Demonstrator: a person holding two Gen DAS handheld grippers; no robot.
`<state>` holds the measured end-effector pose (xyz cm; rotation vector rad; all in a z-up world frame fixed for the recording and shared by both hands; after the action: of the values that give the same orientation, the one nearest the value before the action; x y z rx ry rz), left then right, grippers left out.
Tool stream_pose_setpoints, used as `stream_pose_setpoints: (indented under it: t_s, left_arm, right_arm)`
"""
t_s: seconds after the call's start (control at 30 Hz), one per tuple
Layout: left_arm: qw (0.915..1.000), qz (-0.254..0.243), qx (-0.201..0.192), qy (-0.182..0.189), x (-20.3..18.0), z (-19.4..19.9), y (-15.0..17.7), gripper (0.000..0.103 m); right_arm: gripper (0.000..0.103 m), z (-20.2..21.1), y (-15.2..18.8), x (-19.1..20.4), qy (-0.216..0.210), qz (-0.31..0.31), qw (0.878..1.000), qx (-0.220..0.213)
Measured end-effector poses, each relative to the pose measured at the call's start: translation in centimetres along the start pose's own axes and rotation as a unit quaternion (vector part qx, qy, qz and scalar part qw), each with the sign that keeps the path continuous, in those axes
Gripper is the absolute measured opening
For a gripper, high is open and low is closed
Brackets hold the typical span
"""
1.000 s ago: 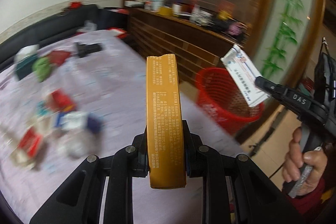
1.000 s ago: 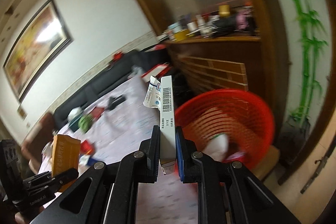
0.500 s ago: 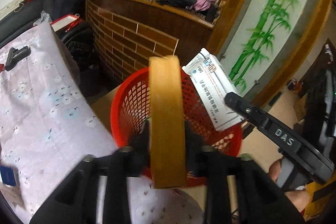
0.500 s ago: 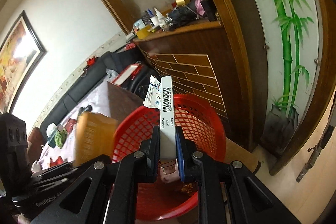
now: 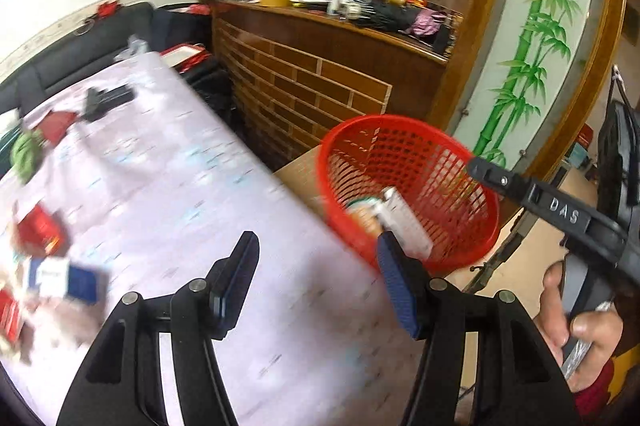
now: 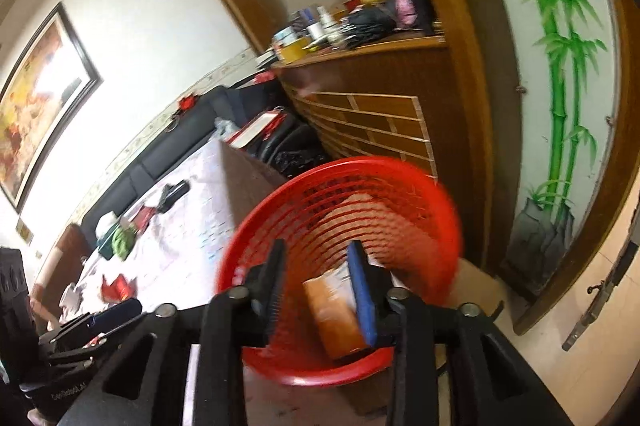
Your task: Collect trash
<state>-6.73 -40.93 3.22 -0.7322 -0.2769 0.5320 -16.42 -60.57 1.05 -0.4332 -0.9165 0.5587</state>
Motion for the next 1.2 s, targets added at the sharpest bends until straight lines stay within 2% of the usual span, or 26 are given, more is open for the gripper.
stream_pose_setpoints:
  t_s: [0.17, 0.37, 0.47, 0.53, 0.63, 0.7, 0.83, 0.9, 1.0, 1.07, 1.1, 1.13, 1.2]
  left_arm:
    - [0.9993, 0.024, -0.006, -0.029, 3.5, 4.2, 3.4, 0.06]
    - [0.9957, 0.061, -0.007, -0.069, 8.5, 8.7, 8.6, 0.062]
    - [0.9906, 0.098, -0.01, -0.096, 12.2, 11.4, 12.1, 0.062]
    - [0.9854, 0.122, -0.009, -0.118, 14.8, 13.1, 14.5, 0.062]
    - [0.9745, 0.154, -0.005, -0.163, 18.6, 15.5, 17.9, 0.062]
    - [0.9695, 0.169, -0.003, -0.177, 20.3, 16.5, 19.5, 0.063]
    - [0.9635, 0.195, -0.009, -0.183, 22.4, 18.0, 21.6, 0.063]
    - [0.9615, 0.205, -0.009, -0.183, 23.2, 18.2, 22.2, 0.063]
    - [0.9613, 0.21, -0.011, -0.178, 23.8, 18.3, 22.8, 0.063]
    - [0.9623, 0.207, -0.01, -0.175, 24.1, 18.2, 22.9, 0.063]
    - [0.9632, 0.206, -0.011, -0.173, 24.0, 18.2, 22.9, 0.064]
    - [0.9643, 0.203, -0.01, -0.17, 24.0, 18.1, 22.7, 0.064]
    - [0.9666, 0.194, -0.008, -0.168, 23.9, 17.8, 22.2, 0.066]
  right_arm:
    - [0.038, -0.8, 3.2, 4.5, -0.029, 0.036, 0.998, 0.032]
    - [0.05, -2.4, 9.0, 11.0, -0.065, 0.098, 0.989, 0.092]
    - [0.05, -3.6, 12.0, 14.1, -0.079, 0.124, 0.981, 0.129]
    - [0.057, -4.6, 13.9, 16.3, -0.087, 0.145, 0.974, 0.153]
    - [0.058, -6.3, 16.5, 19.3, -0.106, 0.157, 0.963, 0.191]
    - [0.061, -7.6, 18.2, 21.2, -0.109, 0.167, 0.958, 0.208]
    - [0.065, -10.5, 20.8, 24.1, -0.106, 0.175, 0.952, 0.229]
    - [0.07, -12.2, 21.7, 25.0, -0.087, 0.186, 0.952, 0.225]
    - [0.07, -14.2, 23.1, 25.6, -0.073, 0.198, 0.948, 0.24]
    - [0.064, -14.8, 24.0, 25.9, -0.067, 0.204, 0.945, 0.247]
    - [0.047, -14.7, 24.3, 26.1, -0.076, 0.207, 0.943, 0.25]
    - [0.037, -14.4, 24.5, 26.4, -0.08, 0.208, 0.942, 0.249]
    - [0.033, -13.6, 24.5, 26.6, -0.086, 0.218, 0.942, 0.242]
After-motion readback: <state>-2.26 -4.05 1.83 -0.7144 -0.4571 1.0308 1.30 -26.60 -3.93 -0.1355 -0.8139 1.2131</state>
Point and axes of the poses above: each gripper's, at about its wrist camera, not at the fingertips, and z roughly against the way its jaws point, x to its left, y to its underside, the point moved 5 cm from there along -z, roughly the way its jaws point, and after that the axes turned 14 degrees about -z, right-handed, at the moved point
